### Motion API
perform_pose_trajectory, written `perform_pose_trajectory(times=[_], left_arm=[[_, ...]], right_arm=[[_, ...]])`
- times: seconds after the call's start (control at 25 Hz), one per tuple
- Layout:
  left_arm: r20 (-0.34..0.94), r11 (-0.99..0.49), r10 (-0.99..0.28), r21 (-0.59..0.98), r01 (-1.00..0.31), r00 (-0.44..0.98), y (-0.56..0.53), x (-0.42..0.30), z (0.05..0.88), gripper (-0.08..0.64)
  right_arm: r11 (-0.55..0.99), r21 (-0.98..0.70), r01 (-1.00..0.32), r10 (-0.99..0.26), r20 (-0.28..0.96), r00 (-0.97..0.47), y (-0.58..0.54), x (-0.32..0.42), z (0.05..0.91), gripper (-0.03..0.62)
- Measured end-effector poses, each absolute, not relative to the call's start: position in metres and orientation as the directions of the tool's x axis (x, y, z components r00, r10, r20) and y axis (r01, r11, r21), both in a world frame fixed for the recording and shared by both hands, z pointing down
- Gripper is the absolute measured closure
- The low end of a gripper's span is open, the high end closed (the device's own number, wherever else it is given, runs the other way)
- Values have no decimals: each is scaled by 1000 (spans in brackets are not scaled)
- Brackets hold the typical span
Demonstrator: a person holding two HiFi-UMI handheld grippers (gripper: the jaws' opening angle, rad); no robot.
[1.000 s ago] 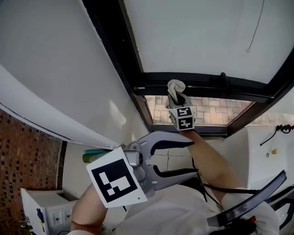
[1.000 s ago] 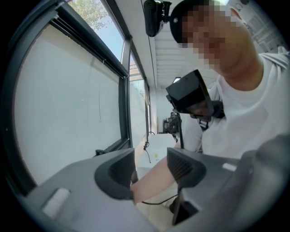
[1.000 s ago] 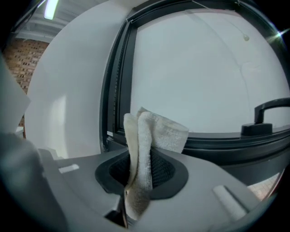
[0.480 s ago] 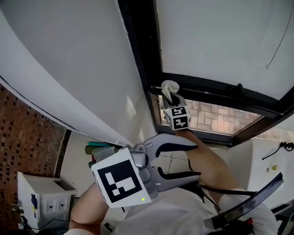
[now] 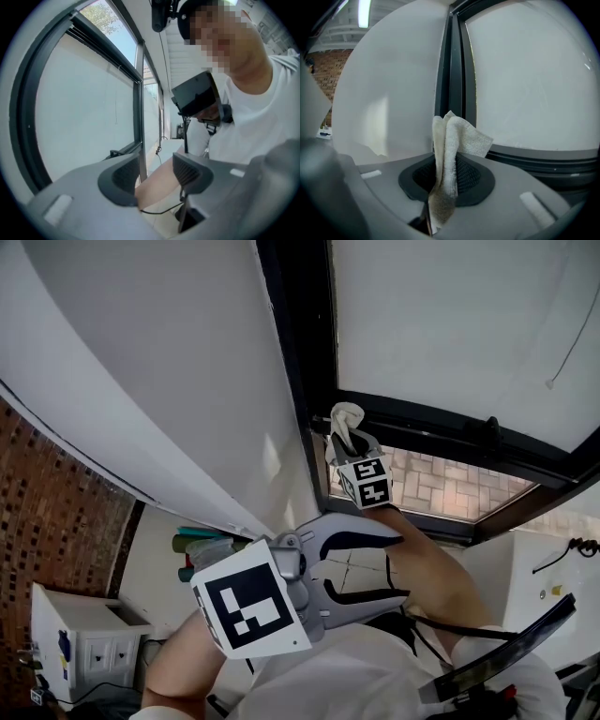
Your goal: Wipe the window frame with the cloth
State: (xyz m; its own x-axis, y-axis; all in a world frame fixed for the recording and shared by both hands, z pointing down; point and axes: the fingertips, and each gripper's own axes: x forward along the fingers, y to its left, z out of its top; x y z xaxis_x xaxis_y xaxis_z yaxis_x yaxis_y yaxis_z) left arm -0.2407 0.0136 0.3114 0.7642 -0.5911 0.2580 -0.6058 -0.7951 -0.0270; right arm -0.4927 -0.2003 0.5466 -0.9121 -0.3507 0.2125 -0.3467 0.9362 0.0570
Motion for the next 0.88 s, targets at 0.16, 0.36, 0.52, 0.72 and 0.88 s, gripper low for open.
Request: perform_pose_trajectory(times=[0.16,0.36,0.52,0.72,0.88], left_arm=[[225,-809,-578,-38,-586,784,12,-233,304,318],[175,-825,-563,-78,-559,807,8,-222,296,318],[163,-821,-571,-94,-563,805,5,-224,293,318],[171,-810,-585,-87,-579,793,7,-232,294,318],[168,-797,-603,-90,-597,779,9,-238,295,318]], right_arm=[[945,190,-266,-303,210,-929,-186,-466,514,520],[871,492,17,-201,387,-900,-169,-453,495,520],[756,603,256,-178,565,-806,-175,-465,501,520],[653,633,417,-202,676,-709,-188,-485,499,520],[598,664,448,-221,674,-705,-194,-501,469,520]])
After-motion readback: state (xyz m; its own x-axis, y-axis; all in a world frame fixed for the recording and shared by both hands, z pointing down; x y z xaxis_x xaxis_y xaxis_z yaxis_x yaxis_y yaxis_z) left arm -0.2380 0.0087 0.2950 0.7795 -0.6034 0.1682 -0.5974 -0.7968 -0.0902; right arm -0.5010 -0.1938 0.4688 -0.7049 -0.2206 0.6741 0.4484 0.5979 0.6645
